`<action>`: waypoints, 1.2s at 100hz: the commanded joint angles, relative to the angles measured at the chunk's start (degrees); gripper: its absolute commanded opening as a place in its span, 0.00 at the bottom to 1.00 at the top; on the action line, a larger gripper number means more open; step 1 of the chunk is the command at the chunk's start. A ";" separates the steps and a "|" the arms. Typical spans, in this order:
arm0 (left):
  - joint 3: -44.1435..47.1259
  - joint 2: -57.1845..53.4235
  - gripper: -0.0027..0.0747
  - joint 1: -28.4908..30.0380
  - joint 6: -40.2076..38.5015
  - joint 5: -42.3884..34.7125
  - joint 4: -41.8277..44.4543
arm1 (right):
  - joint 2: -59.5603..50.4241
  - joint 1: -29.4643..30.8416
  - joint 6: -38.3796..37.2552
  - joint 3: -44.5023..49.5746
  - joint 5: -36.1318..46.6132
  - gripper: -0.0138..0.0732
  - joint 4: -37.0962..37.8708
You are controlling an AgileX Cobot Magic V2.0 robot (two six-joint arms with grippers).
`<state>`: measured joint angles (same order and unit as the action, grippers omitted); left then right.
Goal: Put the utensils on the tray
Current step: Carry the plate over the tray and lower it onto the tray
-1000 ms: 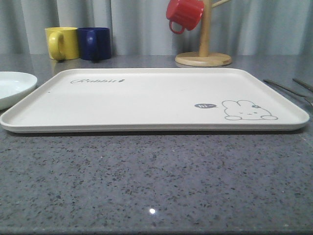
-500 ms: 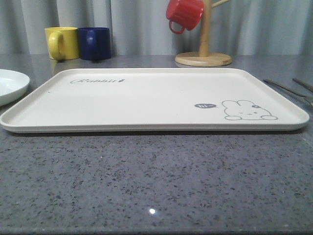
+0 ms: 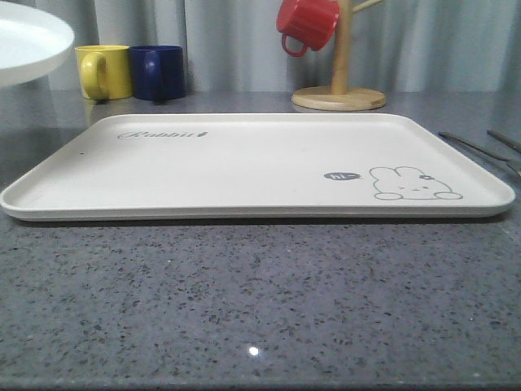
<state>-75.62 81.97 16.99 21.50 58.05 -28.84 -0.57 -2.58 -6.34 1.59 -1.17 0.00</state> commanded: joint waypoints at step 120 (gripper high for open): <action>-3.07 17.23 0.01 -26.38 -0.18 -9.42 -7.41 | -1.10 0.38 0.48 0.01 4.77 0.08 0.00</action>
<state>-76.82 101.65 -9.02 21.92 50.07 -33.77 -0.57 -2.58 -6.34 1.59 -1.17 0.00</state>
